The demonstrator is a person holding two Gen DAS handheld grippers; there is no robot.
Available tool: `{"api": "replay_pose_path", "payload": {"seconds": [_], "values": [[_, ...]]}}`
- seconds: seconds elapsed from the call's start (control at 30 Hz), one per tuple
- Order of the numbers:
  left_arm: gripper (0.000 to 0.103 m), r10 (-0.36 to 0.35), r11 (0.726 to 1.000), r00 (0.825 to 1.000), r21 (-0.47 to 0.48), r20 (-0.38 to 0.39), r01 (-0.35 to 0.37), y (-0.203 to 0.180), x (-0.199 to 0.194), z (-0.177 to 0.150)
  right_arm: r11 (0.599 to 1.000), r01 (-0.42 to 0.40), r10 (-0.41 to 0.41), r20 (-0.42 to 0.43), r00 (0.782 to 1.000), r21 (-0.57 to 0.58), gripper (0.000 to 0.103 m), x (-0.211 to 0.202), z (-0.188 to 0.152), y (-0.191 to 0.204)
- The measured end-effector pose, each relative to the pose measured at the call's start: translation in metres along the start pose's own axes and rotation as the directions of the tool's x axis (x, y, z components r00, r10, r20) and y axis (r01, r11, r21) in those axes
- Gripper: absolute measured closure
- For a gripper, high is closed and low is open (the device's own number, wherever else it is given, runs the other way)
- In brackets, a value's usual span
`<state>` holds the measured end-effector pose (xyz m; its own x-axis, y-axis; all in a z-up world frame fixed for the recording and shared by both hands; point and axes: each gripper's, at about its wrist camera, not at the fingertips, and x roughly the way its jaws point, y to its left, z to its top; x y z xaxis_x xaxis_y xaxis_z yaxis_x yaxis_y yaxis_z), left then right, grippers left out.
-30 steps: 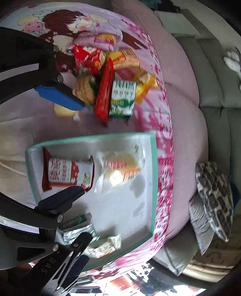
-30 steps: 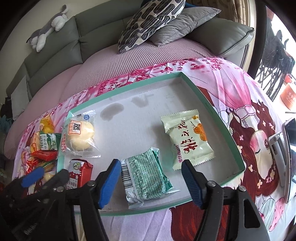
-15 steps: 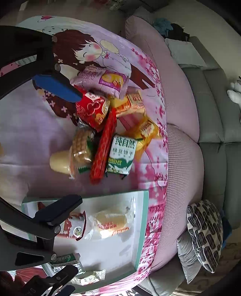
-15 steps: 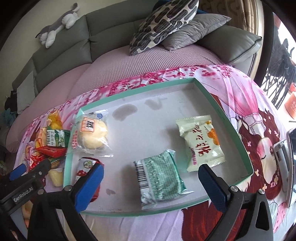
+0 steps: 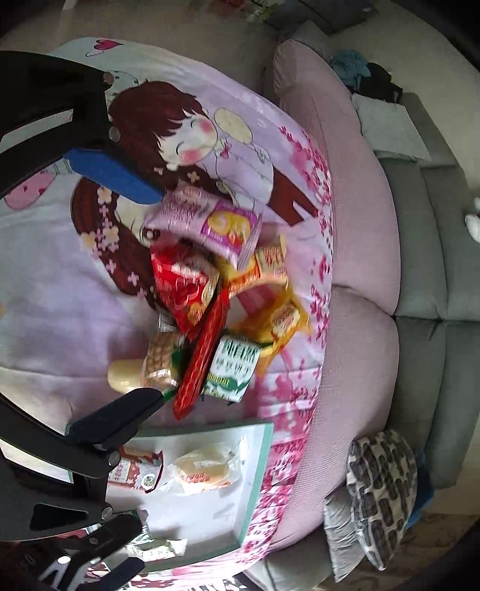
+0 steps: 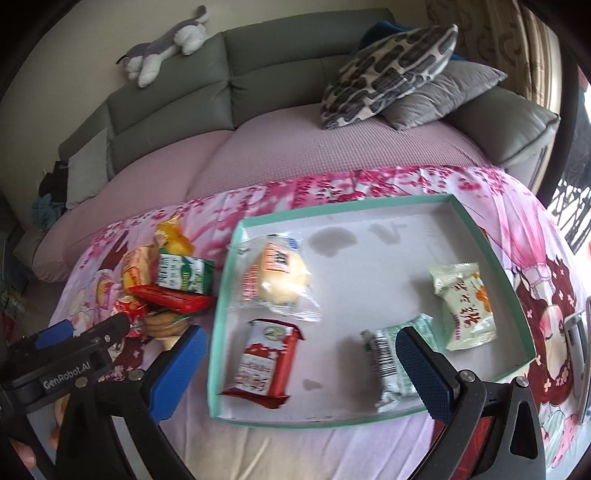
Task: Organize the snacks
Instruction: 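Grasp the yellow pudding cup with the right tool while the left grasps the pink swiss-roll bag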
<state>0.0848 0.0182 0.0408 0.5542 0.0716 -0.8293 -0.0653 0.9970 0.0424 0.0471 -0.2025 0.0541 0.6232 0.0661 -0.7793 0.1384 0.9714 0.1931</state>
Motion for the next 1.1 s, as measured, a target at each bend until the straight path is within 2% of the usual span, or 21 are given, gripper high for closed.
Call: {"api": "replay_pose_path", "payload": {"seconds": [0.3, 0.5, 0.63, 0.7, 0.8, 0.87, 0.97, 1.1], "values": [[0.003, 0.045, 0.992, 0.999, -0.121, -0.015, -0.046, 0.061, -0.003, -0.002, 0.993, -0.074, 0.070, -0.044, 0.997, -0.089, 0.000, 0.008, -0.007, 0.053], [0.003, 0.045, 0.986, 0.998, -0.157, -0.039, -0.050, 0.080, 0.005, -0.003, 0.983, -0.134, 0.124, -0.083, 0.989, -0.128, 0.001, 0.021, -0.016, 0.084], [0.003, 0.014, 0.990, 0.998, -0.143, -0.057, -0.022, 0.077, 0.019, 0.003, 0.975, -0.169, 0.155, -0.108, 0.982, -0.145, 0.007, 0.031, -0.019, 0.098], [0.003, 0.000, 0.992, 0.998, -0.129, -0.068, -0.009, 0.076, 0.026, 0.007, 0.974, -0.178, 0.161, -0.124, 0.979, -0.139, 0.015, 0.038, -0.020, 0.100], [0.003, 0.001, 0.993, 0.998, -0.117, -0.069, -0.009, 0.078, 0.035, 0.013, 0.974, -0.193, 0.176, -0.143, 0.974, -0.121, 0.021, 0.047, -0.020, 0.102], [0.003, 0.021, 0.994, 0.997, -0.106, -0.069, -0.029, 0.081, 0.041, 0.018, 0.973, -0.199, 0.181, -0.149, 0.972, -0.116, 0.022, 0.052, -0.021, 0.103], [0.003, 0.048, 0.996, 0.996, -0.073, -0.069, -0.053, 0.083, 0.051, 0.024, 0.973, -0.197, 0.178, -0.152, 0.972, -0.118, 0.030, 0.058, -0.022, 0.105], [0.003, 0.027, 0.999, 0.998, -0.039, -0.052, -0.029, 0.084, 0.063, 0.029, 0.975, -0.195, 0.176, -0.159, 0.971, -0.108, 0.034, 0.070, -0.022, 0.106]]}}
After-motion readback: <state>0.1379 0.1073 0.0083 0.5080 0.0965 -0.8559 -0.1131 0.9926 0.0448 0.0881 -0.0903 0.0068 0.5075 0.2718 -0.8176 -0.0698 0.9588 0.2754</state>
